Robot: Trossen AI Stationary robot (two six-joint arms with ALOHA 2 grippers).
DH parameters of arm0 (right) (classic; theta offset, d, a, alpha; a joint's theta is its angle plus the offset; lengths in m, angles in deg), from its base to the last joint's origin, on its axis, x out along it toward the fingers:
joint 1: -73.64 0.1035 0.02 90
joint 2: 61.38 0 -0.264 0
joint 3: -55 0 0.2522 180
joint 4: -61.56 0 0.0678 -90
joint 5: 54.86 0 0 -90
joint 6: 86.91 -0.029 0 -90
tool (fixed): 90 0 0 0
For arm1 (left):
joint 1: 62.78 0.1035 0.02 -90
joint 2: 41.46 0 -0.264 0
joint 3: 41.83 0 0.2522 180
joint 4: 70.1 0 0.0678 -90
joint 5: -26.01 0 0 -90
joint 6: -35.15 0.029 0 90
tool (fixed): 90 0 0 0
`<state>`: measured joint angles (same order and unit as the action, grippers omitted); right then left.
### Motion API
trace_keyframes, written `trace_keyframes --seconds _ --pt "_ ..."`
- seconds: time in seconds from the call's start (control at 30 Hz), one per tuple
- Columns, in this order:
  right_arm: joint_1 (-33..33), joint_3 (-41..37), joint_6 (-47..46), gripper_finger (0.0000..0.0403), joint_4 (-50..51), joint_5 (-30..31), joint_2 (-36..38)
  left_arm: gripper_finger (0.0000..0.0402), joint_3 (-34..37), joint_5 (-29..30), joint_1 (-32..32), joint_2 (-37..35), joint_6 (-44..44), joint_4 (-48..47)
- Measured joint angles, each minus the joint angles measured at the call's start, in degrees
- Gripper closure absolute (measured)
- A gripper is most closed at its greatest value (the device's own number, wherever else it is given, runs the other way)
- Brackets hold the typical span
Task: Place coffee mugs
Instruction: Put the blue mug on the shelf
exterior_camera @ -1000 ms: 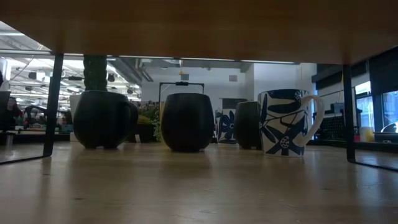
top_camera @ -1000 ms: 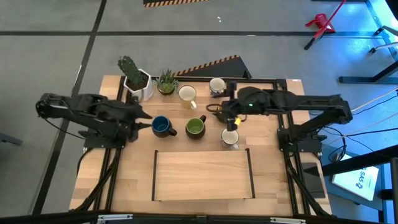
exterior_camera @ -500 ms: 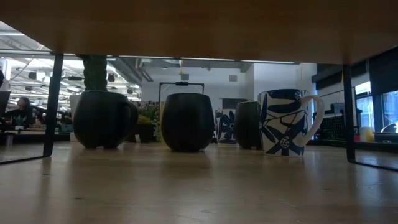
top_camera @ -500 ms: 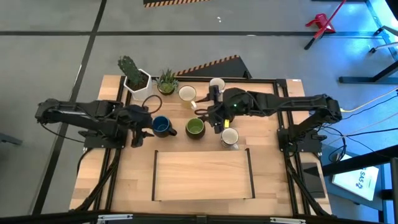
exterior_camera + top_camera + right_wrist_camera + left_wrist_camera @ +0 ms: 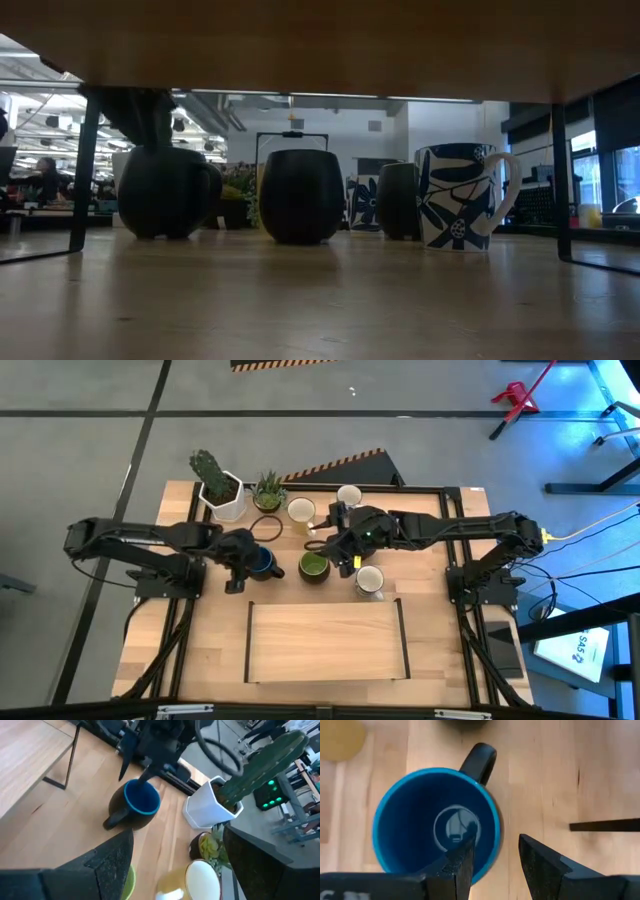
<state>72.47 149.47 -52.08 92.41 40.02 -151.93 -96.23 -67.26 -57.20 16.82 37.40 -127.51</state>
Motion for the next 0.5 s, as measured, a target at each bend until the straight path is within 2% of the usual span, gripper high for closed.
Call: trace_keyframes --seconds 0.33,0.43,0.5 --pt "0.0 0.0 0.01 0.0107 -0.06 0.01 -0.1 0.0259 -0.05 0.33 1.95 8.02 1.52 0.04" --pt "0.0 0.0 -0.01 0.0107 -0.09 0.01 -0.11 0.0279 -0.03 1.05 1.9 9.49 1.48 -0.15" --pt "0.0 0.0 -0.01 0.0107 -0.09 0.01 -0.12 0.0306 -0.03 1.5 1.9 9.62 1.41 -0.2"
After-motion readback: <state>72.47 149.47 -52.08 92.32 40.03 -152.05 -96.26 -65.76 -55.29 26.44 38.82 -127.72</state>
